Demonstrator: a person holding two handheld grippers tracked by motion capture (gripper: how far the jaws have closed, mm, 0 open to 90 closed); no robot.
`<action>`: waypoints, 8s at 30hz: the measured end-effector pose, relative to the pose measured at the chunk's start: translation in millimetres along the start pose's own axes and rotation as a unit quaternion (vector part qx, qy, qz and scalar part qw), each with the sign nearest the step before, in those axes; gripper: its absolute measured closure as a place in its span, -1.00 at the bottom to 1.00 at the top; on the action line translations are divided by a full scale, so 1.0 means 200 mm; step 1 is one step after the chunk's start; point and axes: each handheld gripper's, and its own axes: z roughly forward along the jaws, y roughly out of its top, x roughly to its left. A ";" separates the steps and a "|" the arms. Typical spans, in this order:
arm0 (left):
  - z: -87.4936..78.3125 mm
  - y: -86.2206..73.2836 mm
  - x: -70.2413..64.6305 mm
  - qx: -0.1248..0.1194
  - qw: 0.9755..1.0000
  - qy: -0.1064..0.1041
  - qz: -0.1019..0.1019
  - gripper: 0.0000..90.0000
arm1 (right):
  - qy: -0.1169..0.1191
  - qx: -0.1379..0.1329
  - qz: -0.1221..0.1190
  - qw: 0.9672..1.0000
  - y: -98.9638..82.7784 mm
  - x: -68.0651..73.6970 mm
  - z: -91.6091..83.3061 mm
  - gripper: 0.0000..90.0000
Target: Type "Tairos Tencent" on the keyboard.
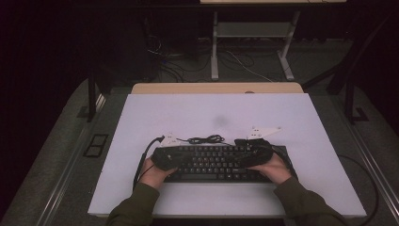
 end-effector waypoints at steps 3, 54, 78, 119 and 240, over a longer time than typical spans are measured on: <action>0.00 0.00 0.00 -0.005 1.000 0.000 -0.001 0.98 | 0.000 0.000 0.001 1.000 0.00 0.00 0.00 -0.54; -0.14 -0.08 -0.04 -0.069 0.997 0.033 -0.021 -1.00 | 0.058 0.048 -0.027 0.997 0.05 0.01 0.11 0.84; -0.13 -0.09 -0.04 -0.069 0.997 0.031 -0.018 -1.00 | 0.054 0.086 -0.035 0.994 0.04 0.00 0.17 0.99; -0.13 -0.08 -0.04 -0.067 0.997 0.031 -0.016 -1.00 | 0.056 0.101 -0.046 0.992 0.06 0.04 0.25 0.99; -0.18 -0.09 0.00 -0.032 0.999 -0.040 -0.011 0.98 | -0.005 0.003 0.013 1.000 -0.02 -0.04 -0.01 -0.56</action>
